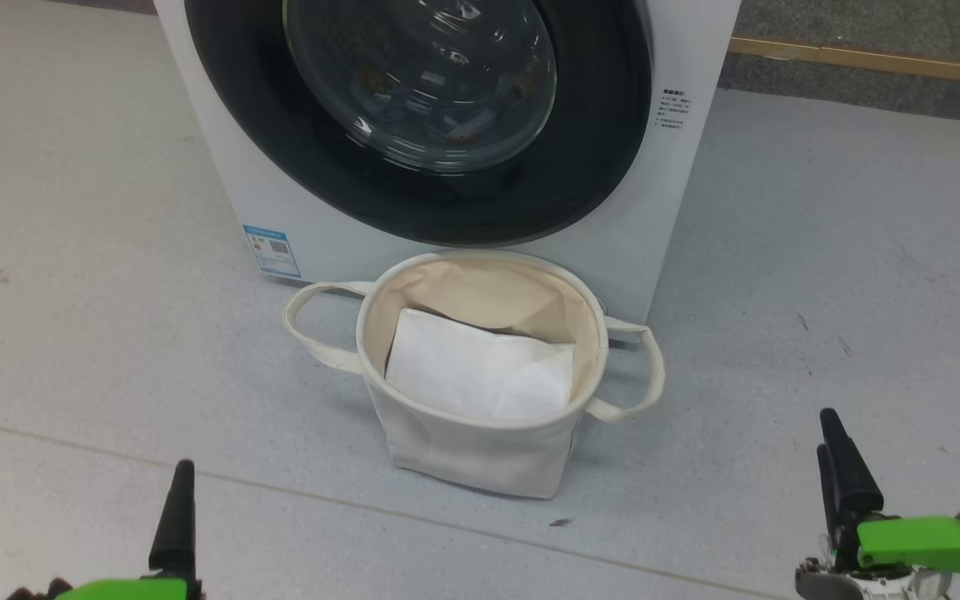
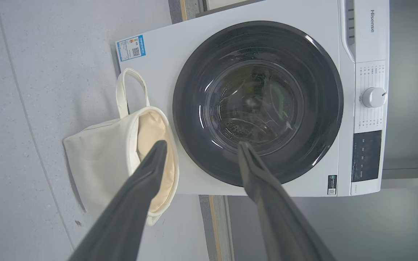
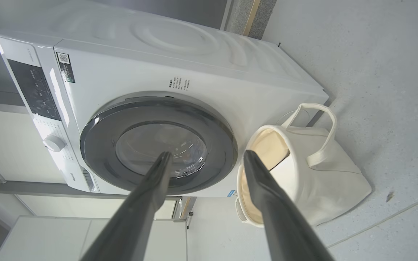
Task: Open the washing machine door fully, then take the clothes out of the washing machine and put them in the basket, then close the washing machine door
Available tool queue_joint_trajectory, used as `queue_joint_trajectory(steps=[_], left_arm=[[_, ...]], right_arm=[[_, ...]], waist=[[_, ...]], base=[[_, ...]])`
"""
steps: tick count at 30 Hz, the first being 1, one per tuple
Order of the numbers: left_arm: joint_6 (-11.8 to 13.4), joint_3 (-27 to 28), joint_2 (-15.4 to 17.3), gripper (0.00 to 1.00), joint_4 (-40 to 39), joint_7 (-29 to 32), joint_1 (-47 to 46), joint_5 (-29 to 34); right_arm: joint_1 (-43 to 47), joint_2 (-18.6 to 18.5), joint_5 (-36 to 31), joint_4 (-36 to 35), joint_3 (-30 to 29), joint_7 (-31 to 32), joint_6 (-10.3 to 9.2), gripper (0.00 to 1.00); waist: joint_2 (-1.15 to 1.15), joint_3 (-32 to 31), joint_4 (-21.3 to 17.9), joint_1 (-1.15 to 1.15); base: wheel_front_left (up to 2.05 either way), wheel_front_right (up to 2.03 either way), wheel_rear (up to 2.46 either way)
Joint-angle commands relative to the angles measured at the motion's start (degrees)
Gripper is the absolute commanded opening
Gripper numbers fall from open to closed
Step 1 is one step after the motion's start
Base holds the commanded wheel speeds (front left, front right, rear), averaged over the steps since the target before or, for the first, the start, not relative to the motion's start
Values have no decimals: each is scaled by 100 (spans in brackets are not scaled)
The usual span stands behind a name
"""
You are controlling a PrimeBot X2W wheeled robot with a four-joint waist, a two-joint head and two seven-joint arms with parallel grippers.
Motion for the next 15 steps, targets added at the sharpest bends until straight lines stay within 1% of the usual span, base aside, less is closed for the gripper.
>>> queue_joint_trajectory(steps=[1,8,15], left_arm=[[29,62,45,100,-344,-84,-300,267],[148,-19,50,100,-785,-201,-354,791],[172,-167,53,100,-1114,-302,-367,1454]], right_arm=[[-337,-37,-218,-268,66,-79,0,100],[-512,-64,-757,-440,139,-196,0,100],[-619,-81,-1316,-592,264,-272,0,100]], waist=[[0,-4,3,0],[0,-29,4,0],[0,-47,7,0]], base=[[0,0,0],[0,0,0],[0,0,0]])
